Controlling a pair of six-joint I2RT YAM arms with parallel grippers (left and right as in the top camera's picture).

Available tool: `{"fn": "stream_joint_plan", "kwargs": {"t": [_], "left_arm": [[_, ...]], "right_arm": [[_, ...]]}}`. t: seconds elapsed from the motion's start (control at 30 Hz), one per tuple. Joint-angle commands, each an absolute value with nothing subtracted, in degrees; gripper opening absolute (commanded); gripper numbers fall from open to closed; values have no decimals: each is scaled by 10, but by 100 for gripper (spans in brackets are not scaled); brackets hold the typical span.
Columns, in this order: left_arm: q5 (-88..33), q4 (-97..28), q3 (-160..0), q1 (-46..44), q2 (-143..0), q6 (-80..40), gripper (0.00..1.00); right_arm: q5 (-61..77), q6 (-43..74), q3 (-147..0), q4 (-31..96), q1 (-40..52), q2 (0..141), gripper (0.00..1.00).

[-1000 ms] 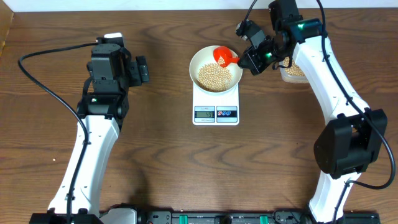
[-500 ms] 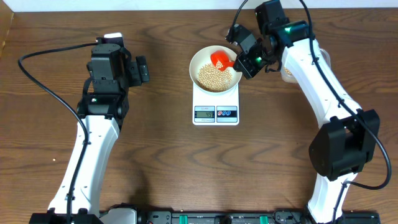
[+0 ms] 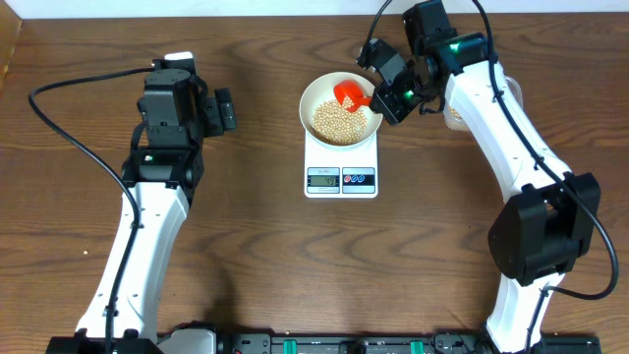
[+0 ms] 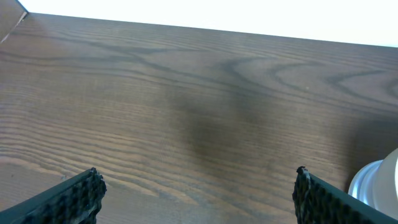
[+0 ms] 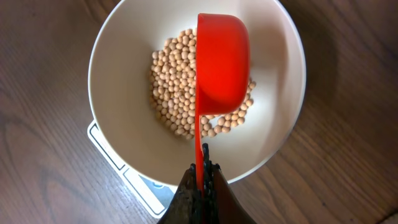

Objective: Scoop item into bowl and weigh 50g on scale

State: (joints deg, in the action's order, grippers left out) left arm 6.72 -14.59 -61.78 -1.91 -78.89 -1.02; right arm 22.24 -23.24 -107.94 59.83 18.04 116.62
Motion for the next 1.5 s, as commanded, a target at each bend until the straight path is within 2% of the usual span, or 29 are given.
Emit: {"fn": "stream_joint_plan", "kwargs": {"t": [0.0,0.6,0.97,1.47], "left_arm": [[66,-145,-621,-17,-792,0,99],[66,-146,-621,-17,-792,0,99],[66,-146,-621,-17,-792,0,99],[66,-145,-621,-17,-792,0,99]], "right_arm": [[232,-238,-1095,601,178,1150,1],[165,-245,-1095,600,192,1150,1],[214,-245,-1095,599,180,1150,1],[164,-249,-1095,598,199,1150,1]]}}
